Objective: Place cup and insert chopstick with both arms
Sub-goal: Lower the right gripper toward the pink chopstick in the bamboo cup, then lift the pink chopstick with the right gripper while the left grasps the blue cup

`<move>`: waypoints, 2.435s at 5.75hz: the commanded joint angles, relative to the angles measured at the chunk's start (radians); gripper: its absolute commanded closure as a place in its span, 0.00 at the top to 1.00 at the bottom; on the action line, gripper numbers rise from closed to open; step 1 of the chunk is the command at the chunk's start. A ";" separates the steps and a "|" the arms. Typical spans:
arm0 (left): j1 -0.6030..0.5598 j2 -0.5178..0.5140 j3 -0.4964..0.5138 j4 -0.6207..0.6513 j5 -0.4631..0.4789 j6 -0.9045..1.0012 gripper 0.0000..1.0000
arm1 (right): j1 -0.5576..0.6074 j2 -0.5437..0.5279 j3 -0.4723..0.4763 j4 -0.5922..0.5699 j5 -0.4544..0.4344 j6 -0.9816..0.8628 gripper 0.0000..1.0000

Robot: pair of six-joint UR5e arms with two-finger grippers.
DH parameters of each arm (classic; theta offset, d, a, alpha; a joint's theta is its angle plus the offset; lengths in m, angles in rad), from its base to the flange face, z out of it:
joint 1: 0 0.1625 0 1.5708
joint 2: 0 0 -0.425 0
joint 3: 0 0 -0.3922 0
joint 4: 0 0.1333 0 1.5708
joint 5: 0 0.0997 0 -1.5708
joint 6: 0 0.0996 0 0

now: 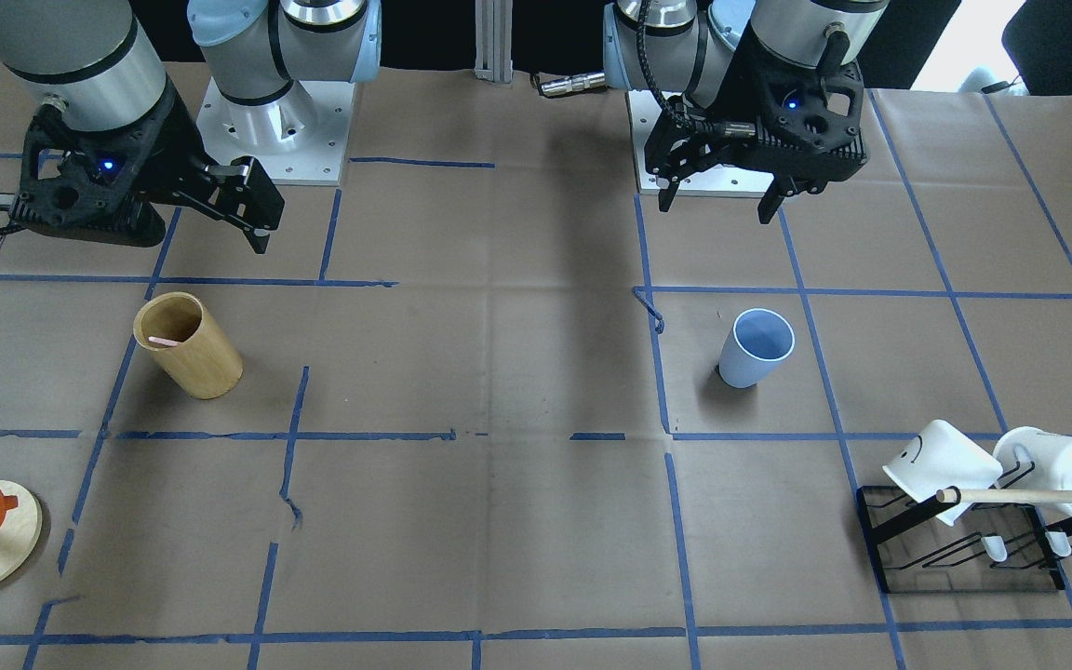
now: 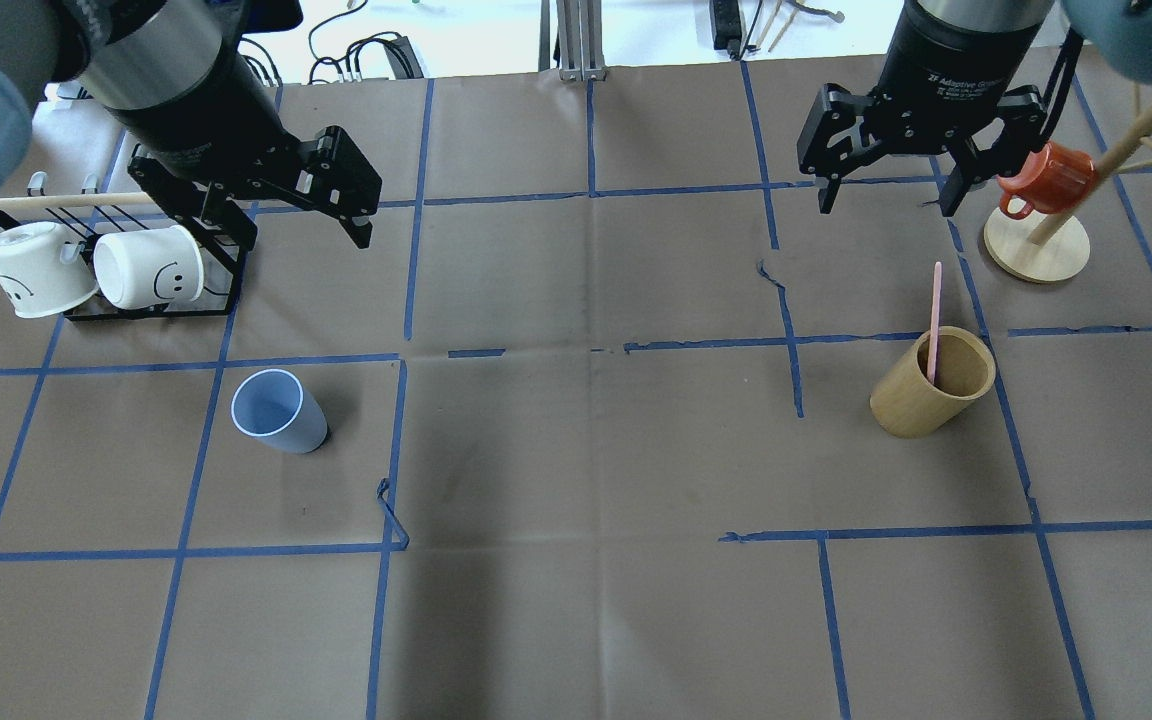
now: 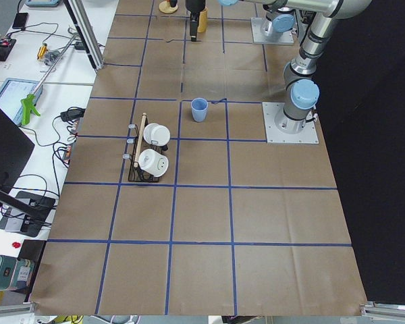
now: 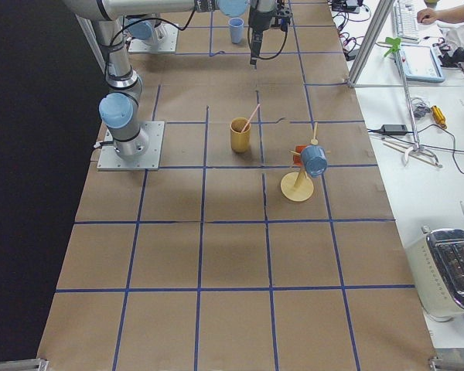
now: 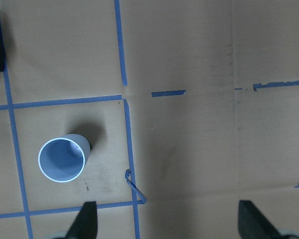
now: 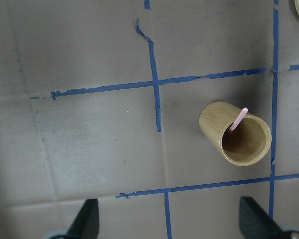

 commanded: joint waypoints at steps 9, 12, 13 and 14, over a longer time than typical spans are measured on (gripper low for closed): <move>0.002 0.011 -0.002 -0.013 0.004 0.000 0.99 | -0.210 -0.098 0.573 -0.730 0.002 -0.414 1.00; 0.005 0.011 -0.005 -0.010 0.009 0.011 0.99 | -0.209 -0.095 0.577 -0.773 0.002 -0.413 0.84; 0.061 0.011 -0.020 -0.015 0.015 0.018 0.99 | -0.209 -0.095 0.577 -0.776 0.002 -0.416 0.51; 0.156 0.011 -0.087 -0.016 0.015 0.069 0.99 | -0.209 -0.097 0.575 -0.778 0.002 -0.416 0.29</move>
